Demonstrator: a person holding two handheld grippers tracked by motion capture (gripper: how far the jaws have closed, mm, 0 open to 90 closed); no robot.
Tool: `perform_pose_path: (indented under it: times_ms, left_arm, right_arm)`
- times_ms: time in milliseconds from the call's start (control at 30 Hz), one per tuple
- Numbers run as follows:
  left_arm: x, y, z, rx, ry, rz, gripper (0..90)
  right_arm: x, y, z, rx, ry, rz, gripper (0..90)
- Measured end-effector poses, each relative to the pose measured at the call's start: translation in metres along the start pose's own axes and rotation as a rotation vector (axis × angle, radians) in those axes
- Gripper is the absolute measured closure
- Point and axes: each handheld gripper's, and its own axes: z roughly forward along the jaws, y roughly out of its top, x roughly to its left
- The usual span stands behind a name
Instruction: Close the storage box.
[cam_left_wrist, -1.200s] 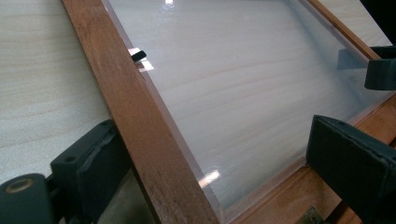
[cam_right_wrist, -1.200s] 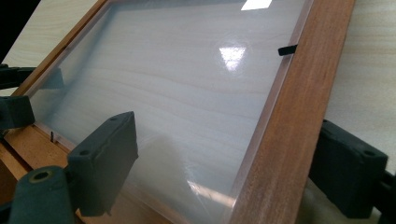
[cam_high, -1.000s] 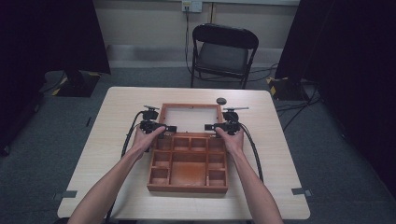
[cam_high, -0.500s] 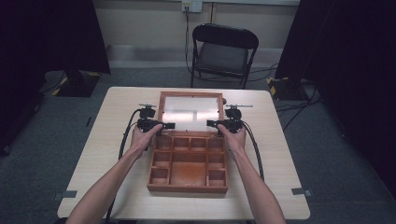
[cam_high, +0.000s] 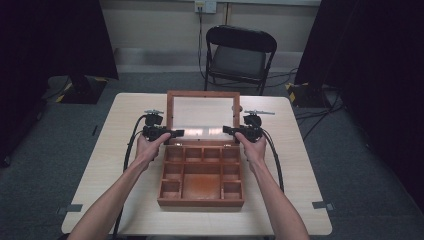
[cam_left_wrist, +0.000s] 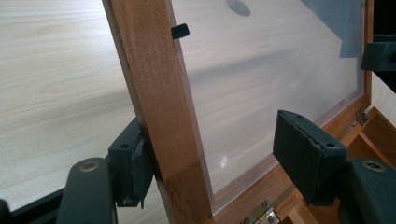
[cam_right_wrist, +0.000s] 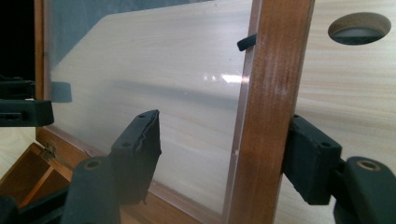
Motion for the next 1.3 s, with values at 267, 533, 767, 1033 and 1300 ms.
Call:
perform_pose_path:
  times_ms: [267,533,767,1033,1300]
  left_arm:
    - [-0.003,0.002,-0.013,-0.028,-0.004,0.028,39.1]
    - [-0.008,0.001,-0.024,-0.039,-0.015,0.059,41.3]
    - [-0.007,-0.002,-0.035,-0.052,-0.022,0.089,51.3]
    - [-0.012,-0.002,-0.04,-0.058,-0.04,0.096,49.7]
    - [-0.015,-0.004,-0.043,-0.062,-0.05,0.103,48.4]
  right_arm:
    - [0.006,0.002,-0.011,-0.008,-0.009,-0.03,40.6]
    - [0.01,0.002,-0.021,-0.016,-0.001,-0.062,44.2]
    - [0.018,0.003,-0.026,-0.006,-0.001,-0.092,42.1]
    - [0.023,0.001,-0.036,0.002,0.016,-0.115,38.2]
    - [0.025,-0.003,-0.041,-0.008,0.032,-0.11,36.9]
